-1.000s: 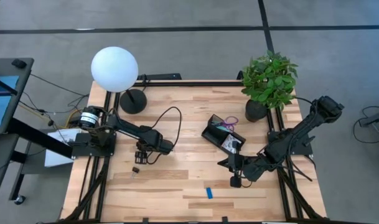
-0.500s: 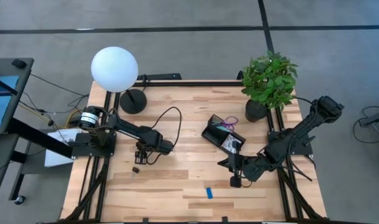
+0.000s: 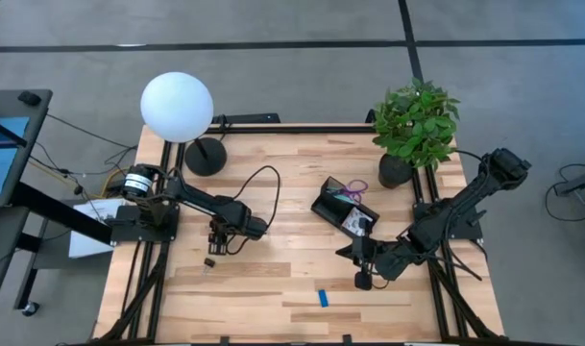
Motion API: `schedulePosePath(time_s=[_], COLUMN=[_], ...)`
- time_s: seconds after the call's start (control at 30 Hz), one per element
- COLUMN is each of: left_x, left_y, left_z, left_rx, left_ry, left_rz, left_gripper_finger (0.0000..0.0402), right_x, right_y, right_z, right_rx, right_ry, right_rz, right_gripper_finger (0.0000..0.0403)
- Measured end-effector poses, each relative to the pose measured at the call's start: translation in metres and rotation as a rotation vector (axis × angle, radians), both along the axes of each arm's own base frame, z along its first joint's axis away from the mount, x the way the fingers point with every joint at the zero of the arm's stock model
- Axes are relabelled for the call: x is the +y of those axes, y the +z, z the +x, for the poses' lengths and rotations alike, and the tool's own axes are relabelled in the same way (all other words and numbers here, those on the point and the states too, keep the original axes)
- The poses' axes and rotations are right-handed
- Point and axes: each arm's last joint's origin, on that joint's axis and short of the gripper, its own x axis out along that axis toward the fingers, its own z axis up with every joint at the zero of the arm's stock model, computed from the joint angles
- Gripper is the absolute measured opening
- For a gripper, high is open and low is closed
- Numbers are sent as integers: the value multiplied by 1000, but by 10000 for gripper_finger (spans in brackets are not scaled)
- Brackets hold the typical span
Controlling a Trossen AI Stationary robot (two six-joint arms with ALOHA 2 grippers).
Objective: Pick and place office supplies into organizer
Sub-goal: Put the black binder clip into the black desk organizer
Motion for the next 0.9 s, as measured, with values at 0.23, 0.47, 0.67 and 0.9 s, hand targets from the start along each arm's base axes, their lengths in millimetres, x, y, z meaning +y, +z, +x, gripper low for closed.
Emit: schedulePosePath(time_s=[0.23, 0.47, 0.67, 0.9], left_x=[0, 0, 0, 0], left_y=[0, -1, -1, -1], left_z=[1, 1, 1, 1], left_rx=[-12, -15, -16, -16], left_ry=[7, 12, 13, 14], left_rz=[2, 6, 7, 7], left_gripper_finger=[174, 173, 173, 173], right_x=[0, 0, 0, 0], right_y=[0, 0, 0, 0], right_z=[0, 0, 0, 0], right_rx=[0, 0, 0, 0], right_ry=[0, 1, 1, 1], right_rz=[0, 0, 0, 0], right_gripper_finger=[5, 5, 5, 5])
